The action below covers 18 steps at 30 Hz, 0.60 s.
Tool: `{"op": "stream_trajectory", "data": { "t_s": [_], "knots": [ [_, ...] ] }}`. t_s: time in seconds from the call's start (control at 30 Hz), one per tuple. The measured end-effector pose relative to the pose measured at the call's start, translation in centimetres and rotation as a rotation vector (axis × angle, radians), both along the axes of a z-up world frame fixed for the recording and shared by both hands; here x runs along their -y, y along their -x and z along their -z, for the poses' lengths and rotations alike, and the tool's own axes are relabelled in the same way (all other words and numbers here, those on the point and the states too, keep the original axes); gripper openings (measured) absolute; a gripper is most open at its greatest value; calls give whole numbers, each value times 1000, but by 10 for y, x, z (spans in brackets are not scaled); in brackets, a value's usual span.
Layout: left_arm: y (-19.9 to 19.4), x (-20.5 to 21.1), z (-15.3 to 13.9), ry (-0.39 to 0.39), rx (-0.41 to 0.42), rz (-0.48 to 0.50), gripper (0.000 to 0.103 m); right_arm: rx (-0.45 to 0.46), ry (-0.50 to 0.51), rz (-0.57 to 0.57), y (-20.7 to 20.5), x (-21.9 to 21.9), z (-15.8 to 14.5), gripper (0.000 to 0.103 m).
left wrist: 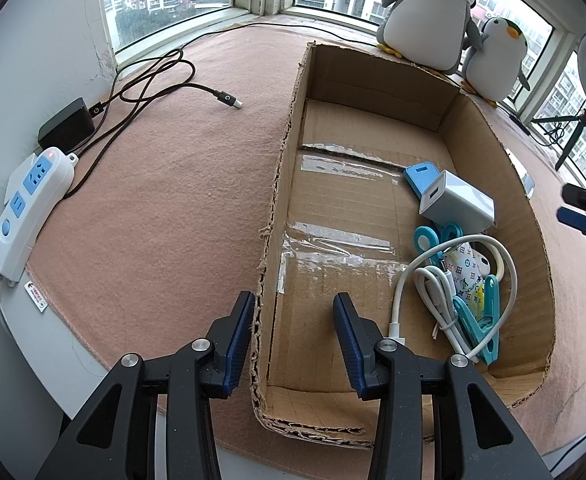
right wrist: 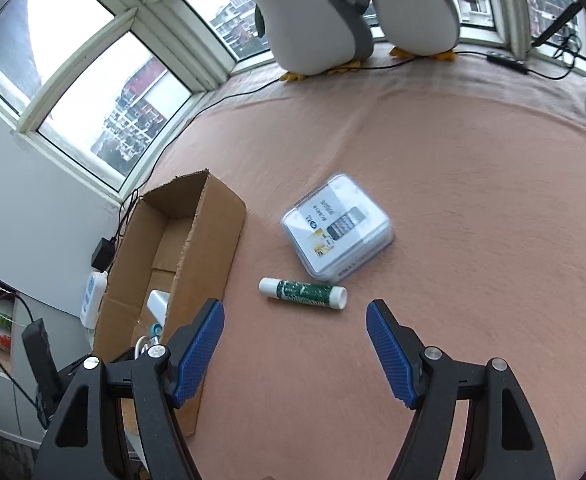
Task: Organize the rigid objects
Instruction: 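Move the right tool back to the green glue stick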
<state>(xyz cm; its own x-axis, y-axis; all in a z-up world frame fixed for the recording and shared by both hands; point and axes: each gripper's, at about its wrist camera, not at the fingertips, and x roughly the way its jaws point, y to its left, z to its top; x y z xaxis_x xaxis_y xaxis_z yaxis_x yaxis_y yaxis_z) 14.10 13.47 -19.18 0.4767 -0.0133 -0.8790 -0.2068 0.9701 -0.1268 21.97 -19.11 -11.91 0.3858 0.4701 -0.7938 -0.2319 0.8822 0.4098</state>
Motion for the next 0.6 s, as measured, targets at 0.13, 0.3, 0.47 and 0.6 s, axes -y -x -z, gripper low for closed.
{"op": "stream_trajectory", "data": {
  "t_s": [0.13,0.3,0.47,0.6],
  "knots": [
    [-1,0,0,-1,0,1,44,-10,19,-6,-11,-7,9,70],
    [-1,0,0,-2,-1,1,44,-35,23,-7,-19,-9,23,70],
    [-1,0,-1,-4,-2,3,44,-55,5,0,-24,-7,33,70],
    [-1,0,-1,-2,-2,1,44,-59,-20,-4,-26,-8,36,70]
  ]
}}
